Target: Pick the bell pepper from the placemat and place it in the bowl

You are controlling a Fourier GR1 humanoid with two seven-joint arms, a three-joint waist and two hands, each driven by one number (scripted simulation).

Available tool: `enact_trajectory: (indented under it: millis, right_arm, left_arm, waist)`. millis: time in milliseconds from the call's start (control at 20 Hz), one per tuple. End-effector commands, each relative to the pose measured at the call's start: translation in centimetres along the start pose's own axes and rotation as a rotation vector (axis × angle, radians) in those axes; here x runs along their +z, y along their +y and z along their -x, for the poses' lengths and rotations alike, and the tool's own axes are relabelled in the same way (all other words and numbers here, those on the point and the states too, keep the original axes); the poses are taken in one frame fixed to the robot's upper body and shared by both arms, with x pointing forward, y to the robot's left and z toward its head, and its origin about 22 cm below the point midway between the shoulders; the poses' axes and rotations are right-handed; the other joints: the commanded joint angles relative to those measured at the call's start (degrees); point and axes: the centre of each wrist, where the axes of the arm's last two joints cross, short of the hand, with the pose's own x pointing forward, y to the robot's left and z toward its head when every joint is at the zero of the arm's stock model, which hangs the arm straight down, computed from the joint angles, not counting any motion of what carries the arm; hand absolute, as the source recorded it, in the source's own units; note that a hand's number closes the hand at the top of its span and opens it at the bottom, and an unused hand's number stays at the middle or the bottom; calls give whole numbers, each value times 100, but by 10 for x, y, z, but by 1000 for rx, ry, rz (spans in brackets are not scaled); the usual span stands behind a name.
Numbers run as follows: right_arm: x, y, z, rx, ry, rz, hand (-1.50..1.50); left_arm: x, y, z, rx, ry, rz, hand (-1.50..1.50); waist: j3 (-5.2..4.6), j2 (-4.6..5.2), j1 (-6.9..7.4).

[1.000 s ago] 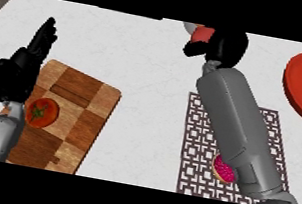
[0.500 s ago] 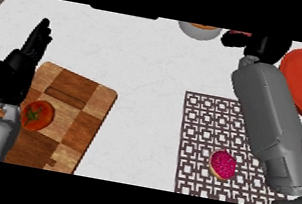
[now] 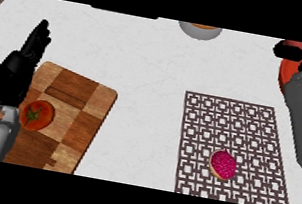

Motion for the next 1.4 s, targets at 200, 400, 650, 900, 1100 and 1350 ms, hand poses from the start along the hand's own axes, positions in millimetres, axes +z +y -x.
enact_trajectory:
  millis: [200,400,650,900,1100,1350]
  right_arm:
    - [-63,-41,80,261,13,124,150]
    - [-62,-44,119,319,21,160,150]
    - [-82,-71,143,352,100,156,150]
    - [-71,-64,159,175,218,48,-150]
    - [-64,-59,163,74,171,14,-150]
    - [-76,-77,171,-52,101,60,-150]
  left_arm:
    - [-3,0,-7,2,-22,19,0]
    - [-15,0,-4,13,-16,12,0]
    - [-14,-13,-19,3,-32,33,0]
    - [-10,-6,-7,13,-48,17,0]
    - [-7,-9,-15,22,-50,36,0]
    - [-8,-10,-15,11,-46,32,0]
  waist:
    - [6,56,125]
    - [14,91,141]
    - [30,125,246]
    - [42,146,230]
    - [57,150,302]
    - [48,130,223]
